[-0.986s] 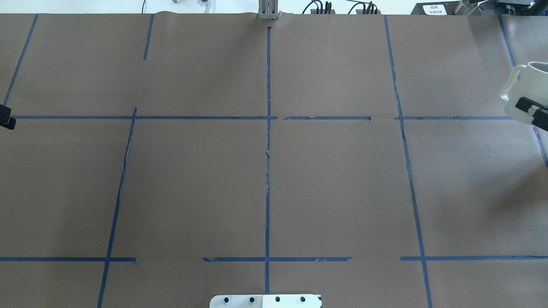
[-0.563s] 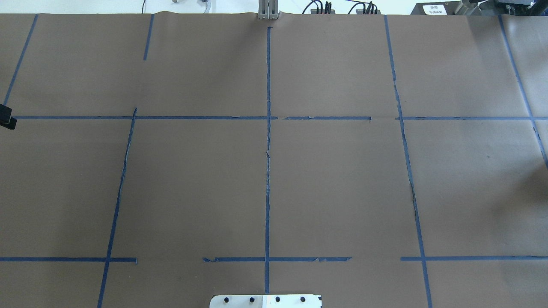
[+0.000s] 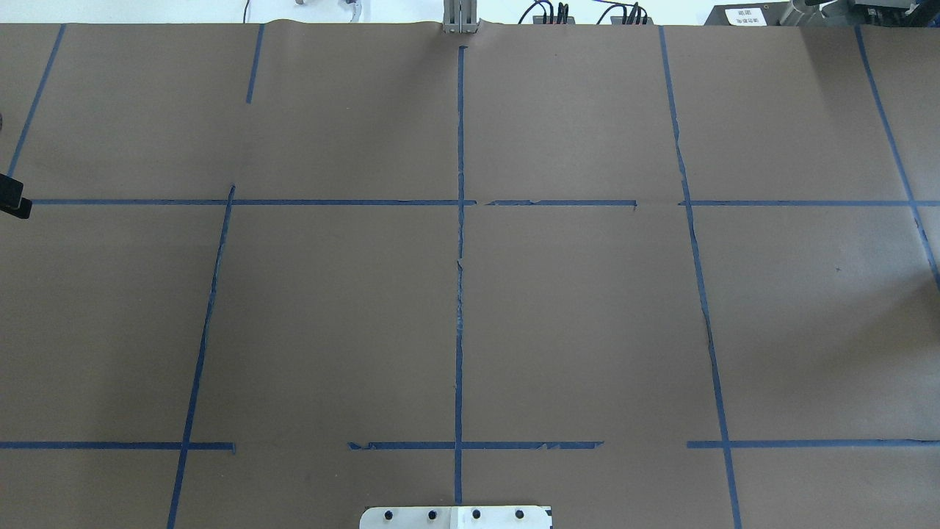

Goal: Left arm hands cup to right arm to dump lemon

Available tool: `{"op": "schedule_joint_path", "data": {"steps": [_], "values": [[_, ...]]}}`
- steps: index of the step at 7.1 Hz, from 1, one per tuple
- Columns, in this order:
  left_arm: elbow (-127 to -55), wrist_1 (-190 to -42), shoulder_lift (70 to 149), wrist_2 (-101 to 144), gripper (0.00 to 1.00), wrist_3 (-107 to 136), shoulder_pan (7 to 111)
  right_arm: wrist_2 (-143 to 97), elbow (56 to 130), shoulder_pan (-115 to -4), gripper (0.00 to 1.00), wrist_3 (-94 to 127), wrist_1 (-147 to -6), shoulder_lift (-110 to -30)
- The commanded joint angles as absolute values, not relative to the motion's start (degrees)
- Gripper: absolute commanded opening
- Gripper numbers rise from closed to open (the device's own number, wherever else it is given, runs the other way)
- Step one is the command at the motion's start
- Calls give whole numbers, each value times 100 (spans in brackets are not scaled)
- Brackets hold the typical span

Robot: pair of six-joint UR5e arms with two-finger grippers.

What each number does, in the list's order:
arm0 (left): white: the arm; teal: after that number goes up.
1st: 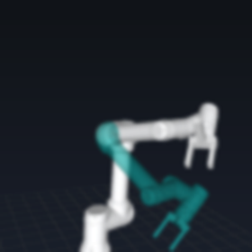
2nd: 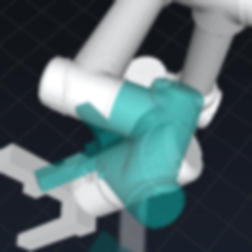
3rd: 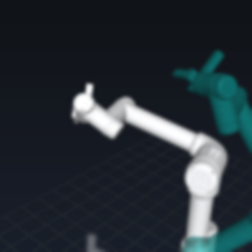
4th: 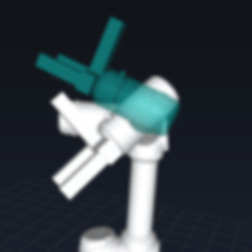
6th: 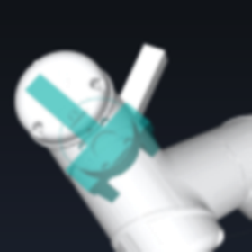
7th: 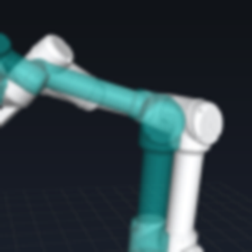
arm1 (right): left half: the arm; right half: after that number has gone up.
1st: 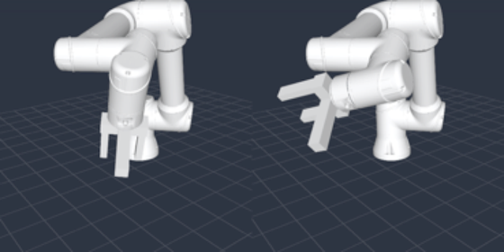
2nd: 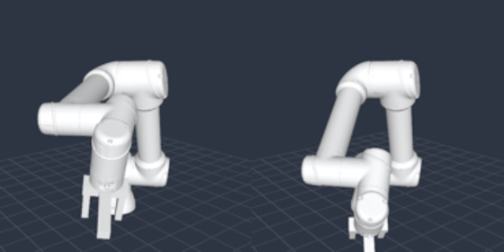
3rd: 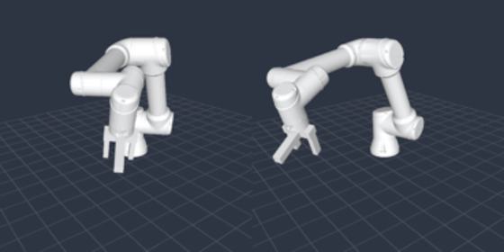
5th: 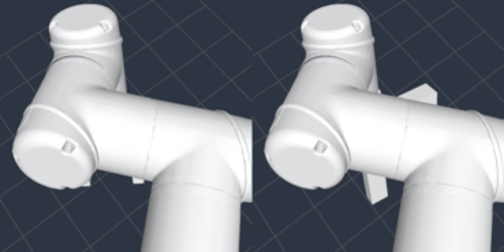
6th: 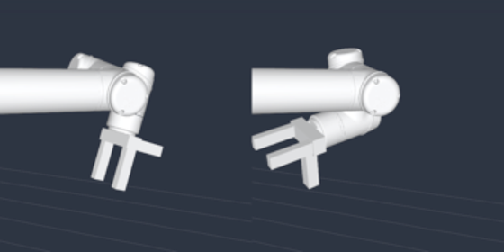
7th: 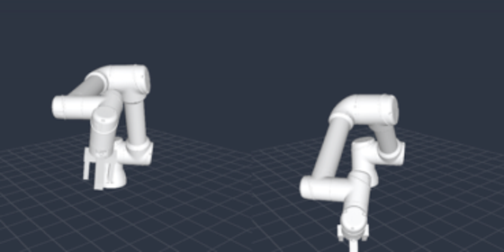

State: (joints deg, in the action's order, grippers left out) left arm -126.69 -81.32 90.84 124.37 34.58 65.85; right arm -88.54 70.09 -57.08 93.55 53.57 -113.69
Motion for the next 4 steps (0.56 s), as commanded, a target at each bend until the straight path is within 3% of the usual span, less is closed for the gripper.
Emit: {"op": "schedule_joint_path", "data": {"steps": [1, 4], "values": [[-12665, -8130, 9166, 12437, 100, 3454, 6592, -8710, 6882, -5748, 2, 10770, 5502, -11329], [-12656, -8121, 9281, 12437, 100, 3454, 6592, -8561, 6340, -6299, 2, 12230, 5754, -10988]]}}
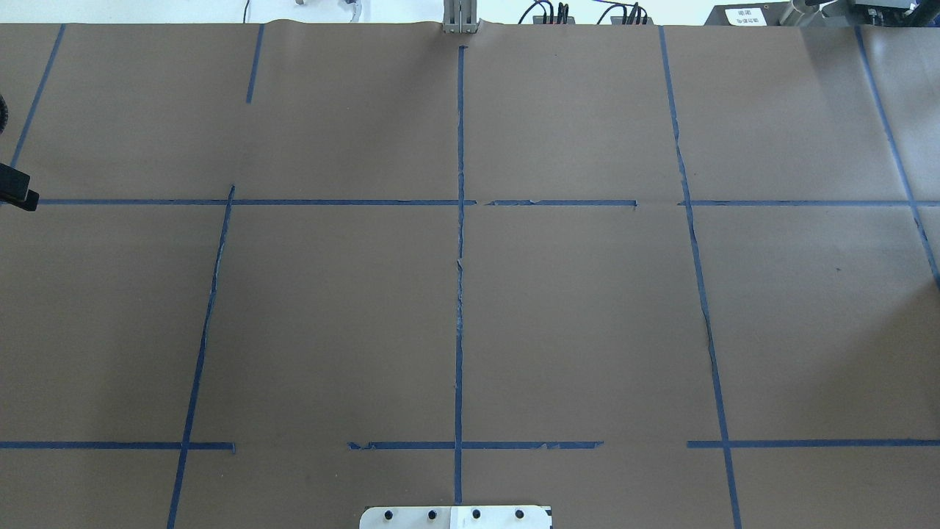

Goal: Left arm hands cup to right arm to dump lemon

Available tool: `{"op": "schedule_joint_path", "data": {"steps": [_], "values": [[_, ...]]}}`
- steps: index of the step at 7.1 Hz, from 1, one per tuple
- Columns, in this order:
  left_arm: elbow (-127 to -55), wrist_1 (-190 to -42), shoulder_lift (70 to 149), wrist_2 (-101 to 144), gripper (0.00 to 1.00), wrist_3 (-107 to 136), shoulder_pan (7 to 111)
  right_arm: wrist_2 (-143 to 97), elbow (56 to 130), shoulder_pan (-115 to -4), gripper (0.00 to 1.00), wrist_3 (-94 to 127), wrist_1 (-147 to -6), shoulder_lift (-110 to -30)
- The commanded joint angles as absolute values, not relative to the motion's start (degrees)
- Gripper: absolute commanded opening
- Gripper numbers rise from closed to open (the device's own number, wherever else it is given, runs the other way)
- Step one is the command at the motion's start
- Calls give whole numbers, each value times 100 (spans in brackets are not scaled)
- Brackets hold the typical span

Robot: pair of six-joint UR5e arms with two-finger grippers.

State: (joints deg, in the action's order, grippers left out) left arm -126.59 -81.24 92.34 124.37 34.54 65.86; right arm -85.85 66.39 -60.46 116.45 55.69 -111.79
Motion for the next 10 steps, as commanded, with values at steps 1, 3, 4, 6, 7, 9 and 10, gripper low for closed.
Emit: {"op": "schedule_joint_path", "data": {"steps": [1, 3, 4, 6, 7, 9, 10], "values": [[-12648, -8121, 9290, 12437, 100, 3445, 6583, -8561, 5824, -6345, 3, 12704, 6314, -10795], [-12630, -8121, 9290, 12436, 100, 3401, 6583, -8220, 5704, -6381, 3, 13461, 6548, -10627], [-12630, -8121, 9299, 12437, 100, 3401, 6583, -7965, 5713, -6381, 4, 14152, 6557, -10574], [-12630, -8121, 9290, 12437, 100, 3401, 6583, -7465, 5669, -6381, 5, 15006, 6565, -10459], [-12630, -8121, 9290, 12437, 100, 3401, 6592, -7375, 5669, -6381, 5, 15525, 6565, -10442], [-12630, -8121, 9290, 12437, 100, 3401, 6592, -7260, 5678, -6390, 6, 16306, 6626, -10406], [-12630, -8121, 9299, 12437, 100, 3401, 6592, -7260, 5678, -6390, 6, 16434, 6653, -10398]]}}
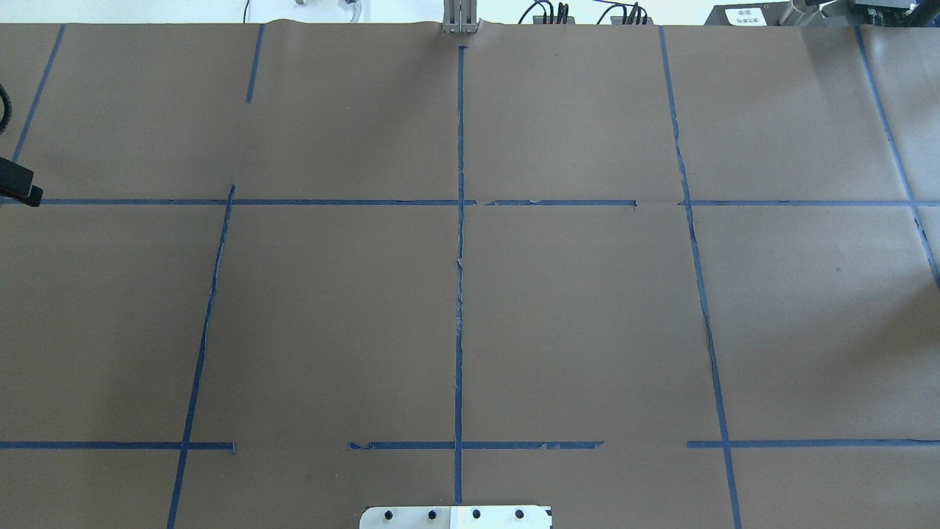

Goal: Left arm hands cup to right arm to dump lemon

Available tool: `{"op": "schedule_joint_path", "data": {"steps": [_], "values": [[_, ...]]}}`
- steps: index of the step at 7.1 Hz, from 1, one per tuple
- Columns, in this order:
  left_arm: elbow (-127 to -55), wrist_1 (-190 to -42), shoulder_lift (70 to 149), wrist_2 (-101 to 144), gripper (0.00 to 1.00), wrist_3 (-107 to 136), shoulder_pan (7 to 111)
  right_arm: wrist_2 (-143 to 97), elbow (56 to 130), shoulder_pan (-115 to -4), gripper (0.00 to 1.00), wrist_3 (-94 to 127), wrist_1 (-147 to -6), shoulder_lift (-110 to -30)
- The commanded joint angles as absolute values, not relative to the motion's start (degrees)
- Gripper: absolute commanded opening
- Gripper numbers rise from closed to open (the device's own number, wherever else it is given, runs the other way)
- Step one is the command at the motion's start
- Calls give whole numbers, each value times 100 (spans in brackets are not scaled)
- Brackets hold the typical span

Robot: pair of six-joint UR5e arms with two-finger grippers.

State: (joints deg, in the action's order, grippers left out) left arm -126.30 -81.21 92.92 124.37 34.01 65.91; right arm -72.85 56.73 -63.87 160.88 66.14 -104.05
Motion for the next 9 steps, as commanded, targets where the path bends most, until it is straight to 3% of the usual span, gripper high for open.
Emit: {"op": "schedule_joint_path", "data": {"steps": [1, 9], "values": [[-12612, -8121, 9299, 12437, 100, 3401, 6592, -7251, 5678, -6390, 6, 16427, 6653, -10389], [-12542, -8121, 9316, 12437, 100, 3410, 6583, -7365, 6001, -6494, 4, 15197, 6226, -10415]]}}
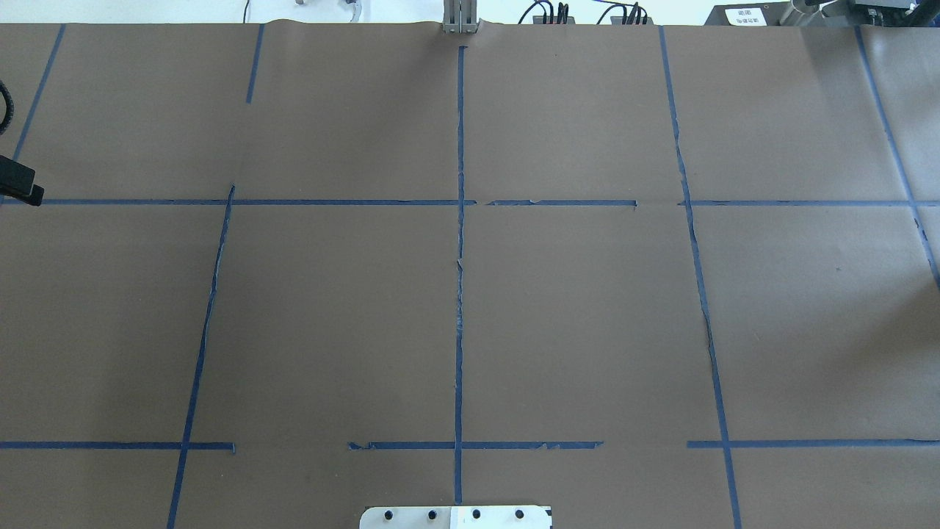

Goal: Left arm hands cup to right arm to dump lemon

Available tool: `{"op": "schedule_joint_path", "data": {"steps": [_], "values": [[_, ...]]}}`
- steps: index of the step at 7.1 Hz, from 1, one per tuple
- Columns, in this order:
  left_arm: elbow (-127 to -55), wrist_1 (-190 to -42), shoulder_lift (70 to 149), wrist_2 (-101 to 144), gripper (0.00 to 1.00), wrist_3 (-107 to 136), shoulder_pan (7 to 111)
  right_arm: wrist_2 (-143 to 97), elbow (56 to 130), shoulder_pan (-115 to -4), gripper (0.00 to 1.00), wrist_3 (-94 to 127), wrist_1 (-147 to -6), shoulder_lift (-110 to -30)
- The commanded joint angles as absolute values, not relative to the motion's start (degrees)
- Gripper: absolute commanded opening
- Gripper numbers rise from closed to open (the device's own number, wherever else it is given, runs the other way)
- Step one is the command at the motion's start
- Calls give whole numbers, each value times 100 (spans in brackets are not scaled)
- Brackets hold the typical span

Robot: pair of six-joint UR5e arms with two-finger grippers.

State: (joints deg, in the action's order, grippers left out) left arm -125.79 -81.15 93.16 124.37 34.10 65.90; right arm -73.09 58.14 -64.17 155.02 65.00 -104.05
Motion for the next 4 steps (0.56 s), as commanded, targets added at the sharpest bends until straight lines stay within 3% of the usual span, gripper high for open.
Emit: {"op": "schedule_joint_path", "data": {"steps": [1, 4], "values": [[-12542, -8121, 9316, 12437, 100, 3410, 6583, -7957, 6586, -6930, 4, 15048, 5483, -10398], [-12472, -8121, 9316, 12437, 100, 3428, 6583, -9105, 8467, -7726, 3, 13751, 3223, -10459]]}}
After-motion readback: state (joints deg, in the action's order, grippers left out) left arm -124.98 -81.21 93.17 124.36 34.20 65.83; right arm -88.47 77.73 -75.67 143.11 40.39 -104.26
